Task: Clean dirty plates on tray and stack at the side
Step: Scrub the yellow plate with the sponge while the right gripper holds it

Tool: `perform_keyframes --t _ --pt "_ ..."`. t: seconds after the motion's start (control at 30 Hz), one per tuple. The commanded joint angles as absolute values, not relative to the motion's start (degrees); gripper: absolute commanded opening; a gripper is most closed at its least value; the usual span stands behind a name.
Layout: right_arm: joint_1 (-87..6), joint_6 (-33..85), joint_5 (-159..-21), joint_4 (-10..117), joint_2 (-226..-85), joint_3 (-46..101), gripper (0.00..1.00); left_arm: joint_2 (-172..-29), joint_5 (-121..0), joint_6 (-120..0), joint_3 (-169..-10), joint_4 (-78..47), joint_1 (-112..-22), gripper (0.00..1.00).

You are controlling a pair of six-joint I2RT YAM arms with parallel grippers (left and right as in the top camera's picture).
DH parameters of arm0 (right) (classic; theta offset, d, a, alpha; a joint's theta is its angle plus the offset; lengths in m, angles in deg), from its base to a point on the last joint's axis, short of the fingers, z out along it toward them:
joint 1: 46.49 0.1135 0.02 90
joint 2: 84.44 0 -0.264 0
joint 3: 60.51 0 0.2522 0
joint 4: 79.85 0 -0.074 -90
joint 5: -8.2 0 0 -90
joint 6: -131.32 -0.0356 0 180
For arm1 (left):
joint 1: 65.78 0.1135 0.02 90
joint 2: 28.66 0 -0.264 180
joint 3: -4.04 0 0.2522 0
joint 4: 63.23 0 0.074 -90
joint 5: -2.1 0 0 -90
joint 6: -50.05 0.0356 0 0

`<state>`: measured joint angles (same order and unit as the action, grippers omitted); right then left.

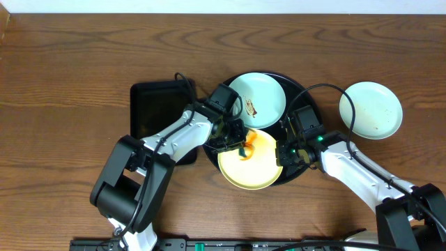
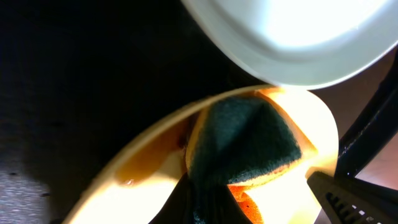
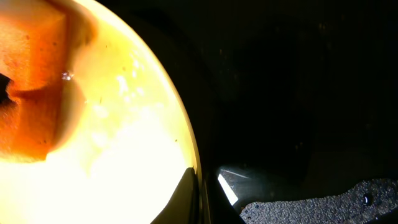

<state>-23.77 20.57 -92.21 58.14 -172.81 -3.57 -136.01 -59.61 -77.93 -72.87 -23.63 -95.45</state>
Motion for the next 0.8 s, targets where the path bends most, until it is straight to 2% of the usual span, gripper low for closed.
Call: perform_keyframes --t 0.0,0.1,0.3,0.47,0.5,0.57,0.67,0.77 --pt "-23.9 21.2 -88.6 57.2 -172.8 -3.0 0.01 -136.2 -67.0 -78.6 -72.6 -22.7 -92.9 0.08" --pt "-23.9 21.2 -88.4 57.1 -172.8 -3.0 0.01 -134.1 -67.4 -78.6 -72.6 -21.7 -92.2 0.08" --pt "-23.9 21.2 -88.0 56.9 -172.8 -3.0 0.01 -126.3 -78.2 -78.3 -72.6 -16.0 -92.1 0.08" --pt "-23.9 21.2 -88.0 56.9 -172.8 -3.0 0.02 -119.1 -78.5 -75.6 -72.6 -14.3 -92.1 0.07" --pt "-23.9 21.2 -88.1 57.0 -172.8 -3.0 0.04 -118.0 -78.5 -75.5 -72.6 -14.1 -92.1 0.08" --pt "-23.9 21.2 -88.3 57.0 -172.8 -3.0 0.19 -115.7 -78.5 -74.1 -72.6 -13.7 -91.9 0.08" --pt "-23.9 21.2 -88.8 57.0 -172.8 -3.0 0.35 -113.8 -79.8 -72.7 -72.6 -12.3 -91.1 0.08" --pt "-23.9 21.2 -90.0 57.0 -172.8 -3.1 0.44 -113.2 -84.2 -72.8 -72.6 -9.6 -90.0 0.08"
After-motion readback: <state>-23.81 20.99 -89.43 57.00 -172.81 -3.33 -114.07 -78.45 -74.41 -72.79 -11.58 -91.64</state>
